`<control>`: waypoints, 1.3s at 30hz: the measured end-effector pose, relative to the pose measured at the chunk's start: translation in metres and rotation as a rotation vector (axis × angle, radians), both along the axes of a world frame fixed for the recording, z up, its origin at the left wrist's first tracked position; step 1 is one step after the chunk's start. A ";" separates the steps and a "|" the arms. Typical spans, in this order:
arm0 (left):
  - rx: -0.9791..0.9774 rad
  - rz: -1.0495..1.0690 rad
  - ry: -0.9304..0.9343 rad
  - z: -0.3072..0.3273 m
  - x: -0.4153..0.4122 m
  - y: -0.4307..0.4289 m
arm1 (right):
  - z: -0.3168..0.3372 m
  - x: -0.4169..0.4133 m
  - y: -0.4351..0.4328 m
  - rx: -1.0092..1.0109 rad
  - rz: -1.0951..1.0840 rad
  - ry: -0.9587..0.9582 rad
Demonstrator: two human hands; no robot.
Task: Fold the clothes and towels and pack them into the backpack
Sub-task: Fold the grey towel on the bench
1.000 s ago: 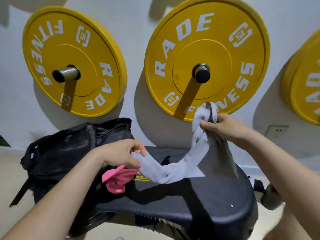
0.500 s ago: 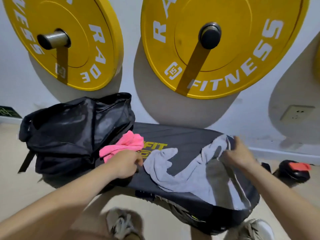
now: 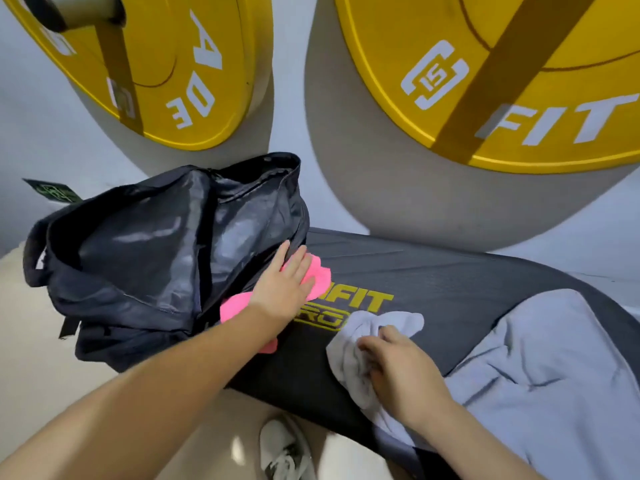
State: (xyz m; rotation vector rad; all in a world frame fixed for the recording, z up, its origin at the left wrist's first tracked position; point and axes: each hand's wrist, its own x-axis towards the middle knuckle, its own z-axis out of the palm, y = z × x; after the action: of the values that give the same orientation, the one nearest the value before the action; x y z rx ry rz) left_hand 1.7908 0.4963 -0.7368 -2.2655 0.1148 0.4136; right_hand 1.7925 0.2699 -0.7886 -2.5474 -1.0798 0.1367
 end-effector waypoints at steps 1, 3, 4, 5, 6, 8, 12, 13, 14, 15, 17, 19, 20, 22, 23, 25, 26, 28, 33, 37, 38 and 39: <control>0.024 0.014 0.008 0.000 0.004 0.009 | -0.003 0.008 0.009 0.090 -0.020 -0.013; 0.055 0.052 -0.004 0.001 0.011 0.028 | -0.002 0.019 0.025 0.339 -0.052 0.126; 0.063 0.080 -0.017 0.004 0.015 0.037 | 0.000 0.026 0.033 0.467 -0.059 0.173; 0.063 0.104 -0.028 0.007 0.019 0.046 | 0.001 0.031 0.038 0.408 -0.022 0.100; 0.053 0.130 -0.040 0.010 0.023 0.052 | 0.015 0.031 0.041 0.305 0.007 0.054; 0.024 0.168 -0.062 0.009 0.028 0.057 | 0.039 0.039 0.058 -0.043 -0.010 -0.301; -0.071 0.117 -0.141 -0.006 0.024 0.047 | 0.049 0.041 0.034 -0.067 0.042 0.147; -0.155 0.038 -0.269 -0.007 0.022 0.043 | 0.044 0.053 0.017 -0.023 0.082 0.160; -0.231 -0.047 -0.389 -0.006 0.019 0.036 | 0.041 0.067 -0.002 -0.064 0.101 0.147; -0.313 -0.158 -0.486 -0.007 0.015 0.027 | 0.041 0.083 -0.025 -0.126 0.100 0.098; -0.566 -0.339 -0.510 -0.012 0.004 -0.002 | 0.040 0.111 -0.065 -0.336 0.011 0.091; -0.782 -0.367 -0.279 -0.018 -0.011 -0.039 | 0.040 0.125 -0.094 -0.512 -0.041 0.133; -0.831 -0.292 -0.170 -0.021 -0.017 -0.053 | 0.041 0.126 -0.101 -0.534 -0.080 0.170; -0.867 -0.106 -0.115 -0.027 -0.022 -0.064 | 0.035 0.122 -0.108 -0.448 -0.134 0.190; -0.906 -0.003 -0.145 -0.025 -0.021 -0.065 | 0.035 0.119 -0.111 -0.424 -0.150 0.195; -0.976 0.187 -0.207 -0.023 -0.021 -0.064 | 0.029 0.115 -0.111 -0.405 -0.173 0.206; -0.994 0.215 -0.233 -0.020 -0.024 -0.066 | 0.029 0.114 -0.115 -0.401 -0.199 0.199; -0.980 0.221 -0.219 -0.009 -0.031 -0.073 | 0.035 0.113 -0.125 -0.351 -0.295 0.110; -0.758 0.327 0.250 0.033 -0.049 -0.102 | 0.050 0.102 -0.142 -0.025 -0.367 -0.070; -0.478 0.285 0.330 0.043 -0.051 -0.127 | 0.045 0.079 -0.147 0.064 -0.546 -0.049; -0.476 0.270 0.239 0.042 -0.046 -0.133 | 0.045 0.074 -0.152 0.053 -0.665 0.012; -0.545 0.266 0.121 0.039 -0.041 -0.138 | 0.045 0.068 -0.158 0.050 -0.783 0.071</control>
State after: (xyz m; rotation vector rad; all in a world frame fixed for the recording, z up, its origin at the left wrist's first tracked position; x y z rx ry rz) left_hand 1.7502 0.3585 -0.6982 -2.8034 -0.0173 0.7319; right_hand 1.8608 0.1116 -0.7437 -2.6889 -0.0112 -0.0108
